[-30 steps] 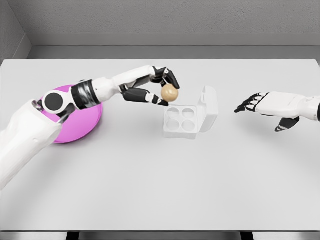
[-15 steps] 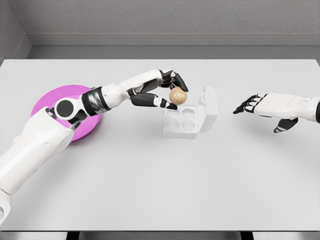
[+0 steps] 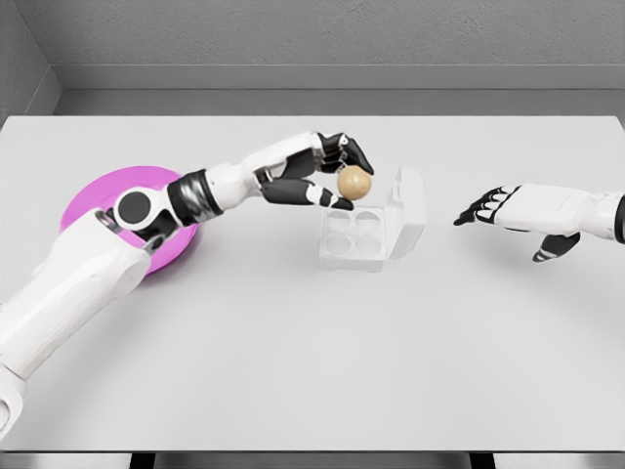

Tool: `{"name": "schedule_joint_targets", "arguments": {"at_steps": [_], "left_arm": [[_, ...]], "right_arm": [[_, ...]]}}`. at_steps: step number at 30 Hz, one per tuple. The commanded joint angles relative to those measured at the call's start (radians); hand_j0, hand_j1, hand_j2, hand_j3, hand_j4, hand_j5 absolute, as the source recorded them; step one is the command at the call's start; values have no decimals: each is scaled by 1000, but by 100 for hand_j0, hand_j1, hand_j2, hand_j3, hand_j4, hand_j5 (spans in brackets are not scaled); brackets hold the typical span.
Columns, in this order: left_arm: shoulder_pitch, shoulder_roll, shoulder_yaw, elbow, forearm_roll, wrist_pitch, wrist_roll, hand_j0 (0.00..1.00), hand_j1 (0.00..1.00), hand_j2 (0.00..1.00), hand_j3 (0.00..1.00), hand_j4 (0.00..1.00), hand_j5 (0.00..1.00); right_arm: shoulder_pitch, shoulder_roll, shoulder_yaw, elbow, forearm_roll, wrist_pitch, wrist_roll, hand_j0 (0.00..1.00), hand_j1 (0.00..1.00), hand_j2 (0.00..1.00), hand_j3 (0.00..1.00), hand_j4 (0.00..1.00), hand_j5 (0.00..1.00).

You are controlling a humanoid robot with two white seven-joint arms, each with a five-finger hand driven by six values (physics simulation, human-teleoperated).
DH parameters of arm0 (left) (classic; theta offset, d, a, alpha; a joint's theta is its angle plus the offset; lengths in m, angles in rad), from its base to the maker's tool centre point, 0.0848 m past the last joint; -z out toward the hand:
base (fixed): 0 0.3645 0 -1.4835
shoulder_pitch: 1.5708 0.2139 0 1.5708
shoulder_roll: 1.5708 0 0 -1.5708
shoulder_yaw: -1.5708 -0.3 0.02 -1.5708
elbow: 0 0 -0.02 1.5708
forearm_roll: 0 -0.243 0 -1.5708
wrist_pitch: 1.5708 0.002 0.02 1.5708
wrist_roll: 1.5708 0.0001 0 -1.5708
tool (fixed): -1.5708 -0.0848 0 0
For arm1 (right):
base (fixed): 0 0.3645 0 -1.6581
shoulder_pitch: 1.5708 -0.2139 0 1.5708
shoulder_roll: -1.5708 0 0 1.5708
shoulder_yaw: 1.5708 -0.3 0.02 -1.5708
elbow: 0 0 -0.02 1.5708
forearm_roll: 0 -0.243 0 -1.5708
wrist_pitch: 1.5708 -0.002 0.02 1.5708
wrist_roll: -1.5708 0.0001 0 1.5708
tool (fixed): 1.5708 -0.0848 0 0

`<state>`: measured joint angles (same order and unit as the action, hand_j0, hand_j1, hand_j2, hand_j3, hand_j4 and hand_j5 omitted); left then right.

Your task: Pack egg into the box and close the box lid

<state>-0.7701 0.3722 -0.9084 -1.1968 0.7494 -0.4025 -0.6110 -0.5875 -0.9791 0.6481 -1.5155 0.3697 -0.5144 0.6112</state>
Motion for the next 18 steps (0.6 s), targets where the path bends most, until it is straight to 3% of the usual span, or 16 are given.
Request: {"name": "schedule_joint_targets", "arguments": {"at_steps": [1, 4, 12, 18], "left_arm": [[0, -6, -26, 0, 48, 1, 0, 36, 36, 36, 36, 36, 36], [2, -7, -41, 0, 79, -73, 0, 36, 36, 36, 36, 36, 36], [2, -6, -86, 19, 191, -64, 69, 35, 35, 35, 35, 35, 35], [-2, -16, -121, 86, 192, -38, 69, 36, 36, 36, 36, 36, 36]], "right_arm": [[0, -1, 1, -3, -3, 2, 0, 100, 100, 100, 100, 100, 100], [0, -1, 1, -5, -3, 2, 0, 100, 100, 100, 100, 100, 100], [0, -1, 1, -6, -3, 2, 0, 100, 100, 100, 100, 100, 100], [0, -1, 1, -6, -3, 0, 0, 100, 100, 100, 100, 100, 100]]}}
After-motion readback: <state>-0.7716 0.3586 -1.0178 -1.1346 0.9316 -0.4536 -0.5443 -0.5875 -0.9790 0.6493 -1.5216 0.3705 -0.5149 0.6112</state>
